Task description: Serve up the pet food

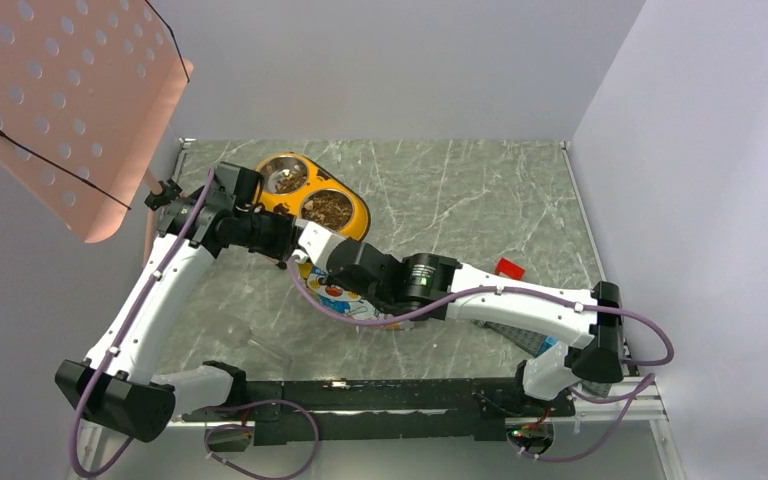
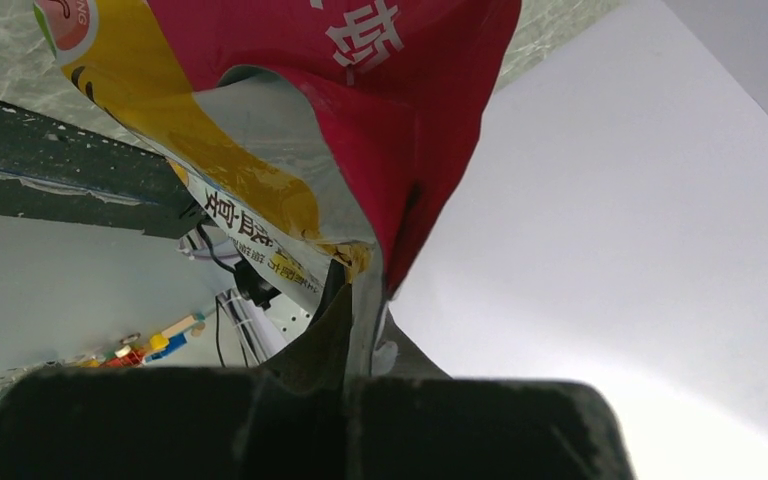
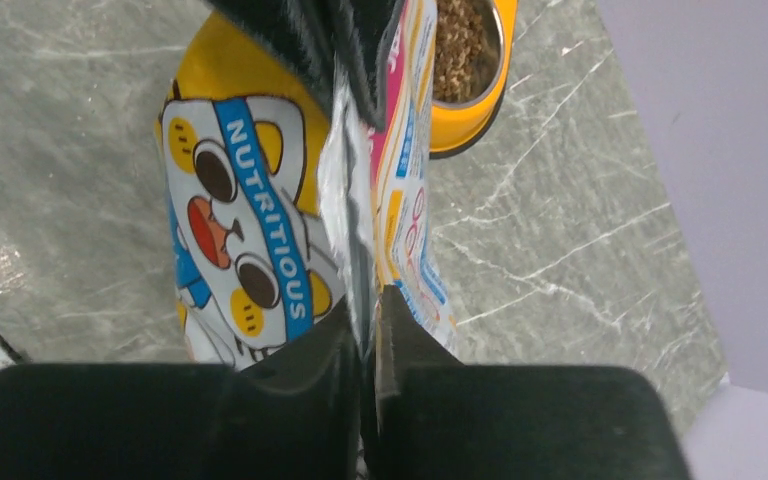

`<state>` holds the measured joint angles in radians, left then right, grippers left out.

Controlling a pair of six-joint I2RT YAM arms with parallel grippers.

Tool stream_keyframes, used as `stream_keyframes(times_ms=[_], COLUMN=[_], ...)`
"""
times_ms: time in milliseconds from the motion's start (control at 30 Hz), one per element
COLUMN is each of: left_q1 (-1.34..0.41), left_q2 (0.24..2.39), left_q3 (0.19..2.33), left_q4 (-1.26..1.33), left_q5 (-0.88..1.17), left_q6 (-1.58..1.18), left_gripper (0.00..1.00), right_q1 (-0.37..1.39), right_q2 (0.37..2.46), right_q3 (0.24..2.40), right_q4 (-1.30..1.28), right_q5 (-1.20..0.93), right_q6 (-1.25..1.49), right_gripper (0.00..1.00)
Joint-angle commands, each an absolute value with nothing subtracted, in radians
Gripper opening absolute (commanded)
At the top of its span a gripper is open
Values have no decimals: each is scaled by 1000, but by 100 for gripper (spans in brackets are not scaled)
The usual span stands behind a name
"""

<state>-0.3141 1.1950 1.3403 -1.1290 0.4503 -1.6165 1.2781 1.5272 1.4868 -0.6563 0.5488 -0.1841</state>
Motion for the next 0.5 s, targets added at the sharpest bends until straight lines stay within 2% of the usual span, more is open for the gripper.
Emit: stream_keyframes(times_ms=[0,33,233,467], left_q1=[-271,-259,-159,-118], left_q2=[1196,1205,1267,1275], left_q3=[1377,1381,1451,1445], left_q4=[-1118,-1111,-1196,-1212], left_q5=[308,309,300,291], left_q6=[-1598,-1582,-1446,-1393], left_gripper=[0,0,0,0], right_q1=[1258,1258,1259,1258], right_q2=[1411,1386,1198,1000], right_q3=[1388,1358,1243,1118], right_q4=[-757,-773,-880,-973], right_q5=[651,646,588,608], right_q6=[-160,-145,-89,-62], right_gripper=[3,0,0,0])
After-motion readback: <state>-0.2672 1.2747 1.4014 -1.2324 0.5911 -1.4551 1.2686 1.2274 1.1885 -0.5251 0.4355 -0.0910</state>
